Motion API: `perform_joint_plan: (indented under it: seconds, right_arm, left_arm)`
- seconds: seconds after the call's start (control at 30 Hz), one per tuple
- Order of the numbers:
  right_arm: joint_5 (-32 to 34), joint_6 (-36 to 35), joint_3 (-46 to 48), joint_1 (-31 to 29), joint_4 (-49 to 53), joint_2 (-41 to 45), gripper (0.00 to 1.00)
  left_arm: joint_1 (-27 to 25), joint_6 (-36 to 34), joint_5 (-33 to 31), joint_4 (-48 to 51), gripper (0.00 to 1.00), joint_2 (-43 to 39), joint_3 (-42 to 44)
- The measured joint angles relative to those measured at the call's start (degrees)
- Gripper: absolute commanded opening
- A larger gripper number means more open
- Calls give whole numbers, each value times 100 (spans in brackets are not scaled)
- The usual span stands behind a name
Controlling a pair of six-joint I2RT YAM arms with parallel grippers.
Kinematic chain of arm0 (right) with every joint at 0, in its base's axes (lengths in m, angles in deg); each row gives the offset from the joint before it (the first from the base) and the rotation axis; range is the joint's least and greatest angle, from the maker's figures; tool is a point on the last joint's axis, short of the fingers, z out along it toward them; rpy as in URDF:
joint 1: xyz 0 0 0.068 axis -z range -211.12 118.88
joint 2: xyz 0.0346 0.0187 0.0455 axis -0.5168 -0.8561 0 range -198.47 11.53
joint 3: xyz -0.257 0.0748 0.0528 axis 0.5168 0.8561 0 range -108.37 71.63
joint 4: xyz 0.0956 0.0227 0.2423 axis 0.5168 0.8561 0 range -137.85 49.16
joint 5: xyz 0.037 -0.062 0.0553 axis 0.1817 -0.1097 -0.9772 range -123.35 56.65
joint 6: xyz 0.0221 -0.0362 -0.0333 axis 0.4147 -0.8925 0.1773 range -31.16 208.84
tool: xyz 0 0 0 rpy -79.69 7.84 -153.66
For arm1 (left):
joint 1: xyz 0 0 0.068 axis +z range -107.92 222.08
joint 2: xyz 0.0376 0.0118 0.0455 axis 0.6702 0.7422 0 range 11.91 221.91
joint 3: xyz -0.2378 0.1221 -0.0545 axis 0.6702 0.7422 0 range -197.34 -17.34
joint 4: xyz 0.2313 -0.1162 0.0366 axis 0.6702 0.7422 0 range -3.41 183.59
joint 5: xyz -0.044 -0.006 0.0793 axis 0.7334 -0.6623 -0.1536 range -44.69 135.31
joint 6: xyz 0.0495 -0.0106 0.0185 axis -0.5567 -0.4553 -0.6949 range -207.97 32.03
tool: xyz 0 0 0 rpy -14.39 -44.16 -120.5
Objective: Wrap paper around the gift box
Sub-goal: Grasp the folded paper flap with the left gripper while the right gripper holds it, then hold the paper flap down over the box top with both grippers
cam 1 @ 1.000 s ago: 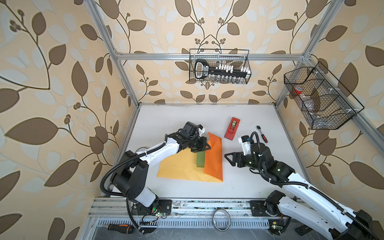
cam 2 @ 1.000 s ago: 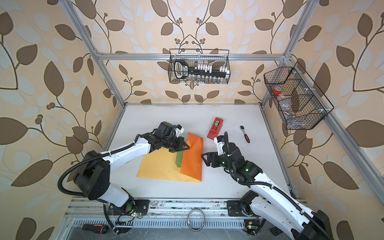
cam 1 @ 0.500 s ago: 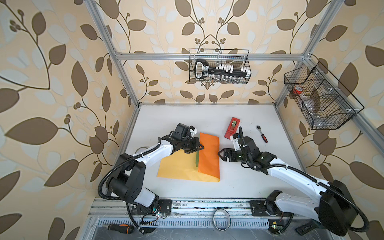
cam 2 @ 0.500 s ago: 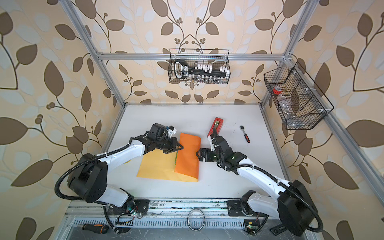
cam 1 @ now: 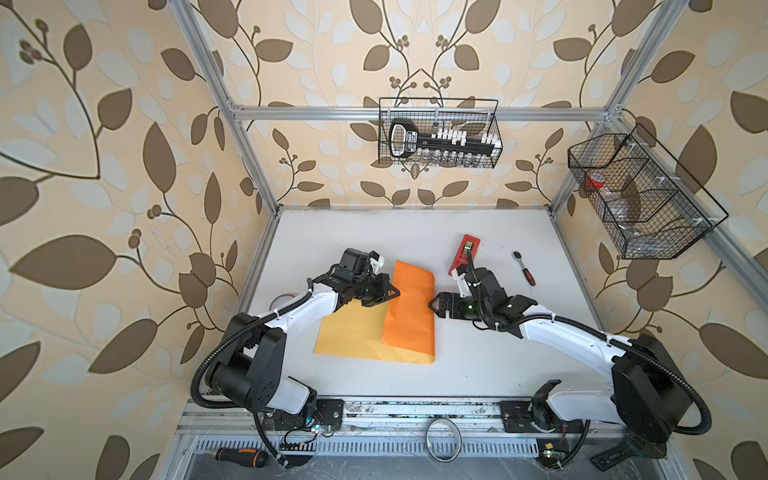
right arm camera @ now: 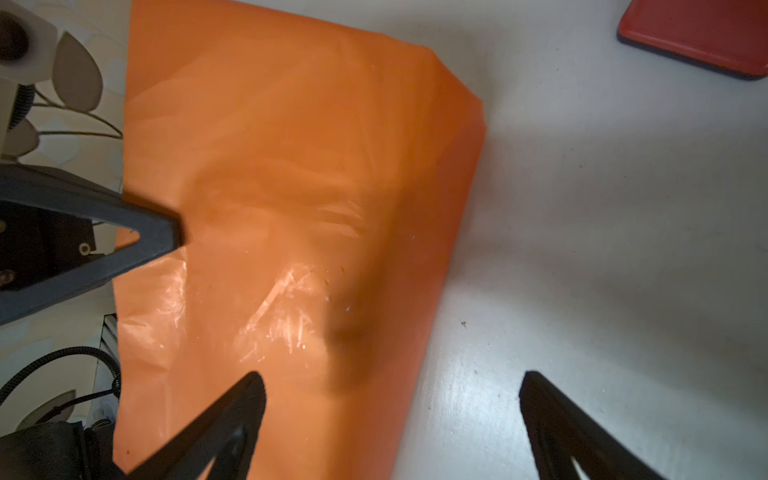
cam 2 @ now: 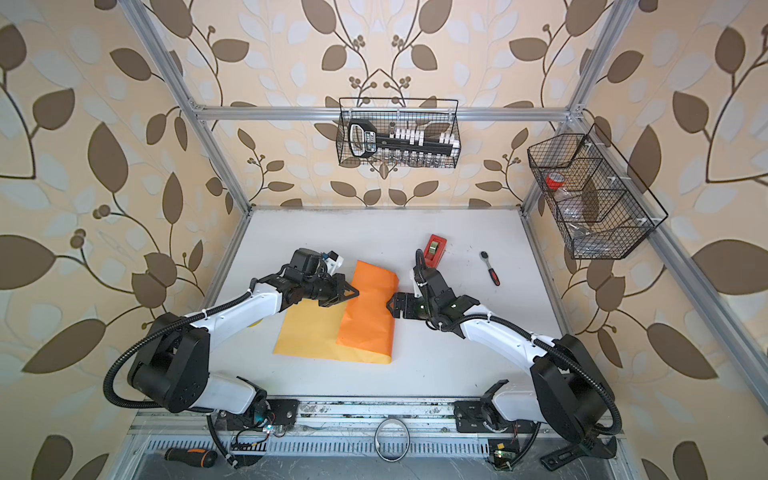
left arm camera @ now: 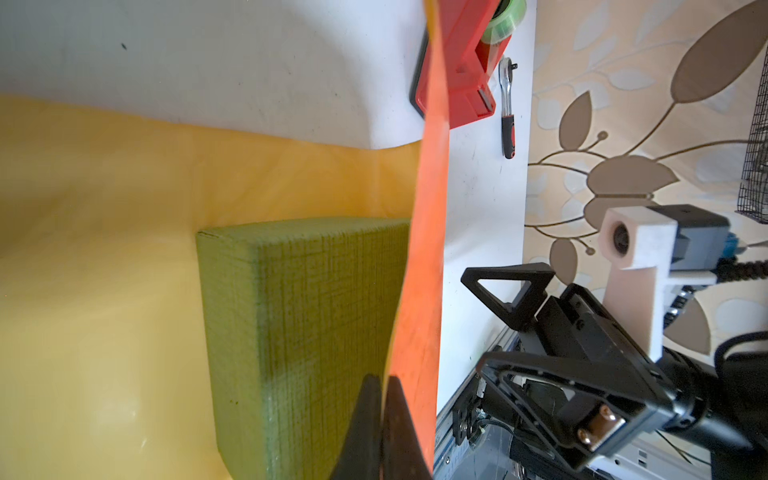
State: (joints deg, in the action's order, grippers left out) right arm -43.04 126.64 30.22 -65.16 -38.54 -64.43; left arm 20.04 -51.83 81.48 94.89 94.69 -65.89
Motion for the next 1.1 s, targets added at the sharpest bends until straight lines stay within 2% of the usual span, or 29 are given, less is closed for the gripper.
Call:
perform_joint_plan:
  seconds: [1.1]
  right_arm:
    - [-306,122,-638,-192,-223,-1113,93]
  left_arm:
    - [341,4,-105,-72,0,-227,387]
